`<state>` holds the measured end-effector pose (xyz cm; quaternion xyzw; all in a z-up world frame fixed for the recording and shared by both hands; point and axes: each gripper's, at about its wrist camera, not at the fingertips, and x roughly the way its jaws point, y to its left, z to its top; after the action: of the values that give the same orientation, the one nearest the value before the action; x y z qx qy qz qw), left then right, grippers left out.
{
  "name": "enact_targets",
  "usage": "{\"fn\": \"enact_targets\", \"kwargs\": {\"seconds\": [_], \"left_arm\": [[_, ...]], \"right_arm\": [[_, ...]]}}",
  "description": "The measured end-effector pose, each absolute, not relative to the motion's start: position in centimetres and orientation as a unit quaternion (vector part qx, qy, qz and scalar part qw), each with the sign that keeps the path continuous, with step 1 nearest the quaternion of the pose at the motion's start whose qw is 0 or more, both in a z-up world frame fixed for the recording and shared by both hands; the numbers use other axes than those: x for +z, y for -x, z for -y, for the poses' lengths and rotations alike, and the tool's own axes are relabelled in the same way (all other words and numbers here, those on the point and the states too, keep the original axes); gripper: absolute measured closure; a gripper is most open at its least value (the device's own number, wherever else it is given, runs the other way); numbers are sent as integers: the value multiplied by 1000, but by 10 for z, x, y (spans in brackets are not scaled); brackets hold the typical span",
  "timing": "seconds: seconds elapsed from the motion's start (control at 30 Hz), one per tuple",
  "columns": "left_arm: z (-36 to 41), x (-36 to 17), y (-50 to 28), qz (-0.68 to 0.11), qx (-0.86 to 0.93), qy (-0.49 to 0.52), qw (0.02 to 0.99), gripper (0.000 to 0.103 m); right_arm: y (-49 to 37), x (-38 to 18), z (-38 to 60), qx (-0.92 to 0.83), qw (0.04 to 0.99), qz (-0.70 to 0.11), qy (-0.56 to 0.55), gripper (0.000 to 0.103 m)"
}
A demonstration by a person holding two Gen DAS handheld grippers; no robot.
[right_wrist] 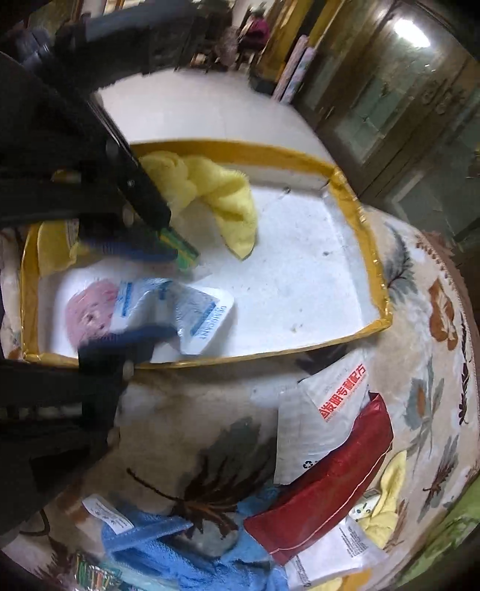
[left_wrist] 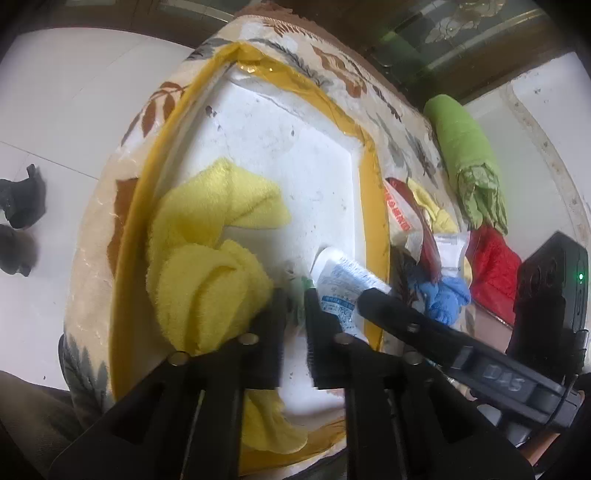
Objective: Organize soft objects
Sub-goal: 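Carry the sachet and green item into the white tray and open both tools, then grasp the clear bag of coloured sticks with the right tool while the left tool grasps the light-green cartoon packet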
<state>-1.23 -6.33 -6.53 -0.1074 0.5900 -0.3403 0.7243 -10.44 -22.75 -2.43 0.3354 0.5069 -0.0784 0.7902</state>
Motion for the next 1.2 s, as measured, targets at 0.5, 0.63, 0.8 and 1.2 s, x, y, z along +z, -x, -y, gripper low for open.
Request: {"fn": "enact_targets", "kwargs": {"seconds": [0.5,0.63,0.8,1.2], "left_arm": [[73,-7,55,-467,-424,71,772,57],[93,-11,68,-487,-479,74,726,57],[116,-11,87,-499,-522,55,689,57],[175,4,117,-512,-573,1,641,57]], "right_arm": [[215,37,267,-28,816,-338,-468,47],[254,37,314,-96,798,-350,-481,47],[309,14,359,-151,772,-359,-501,46],[362,-47,382,-243,697,-409,-537,46]]}}
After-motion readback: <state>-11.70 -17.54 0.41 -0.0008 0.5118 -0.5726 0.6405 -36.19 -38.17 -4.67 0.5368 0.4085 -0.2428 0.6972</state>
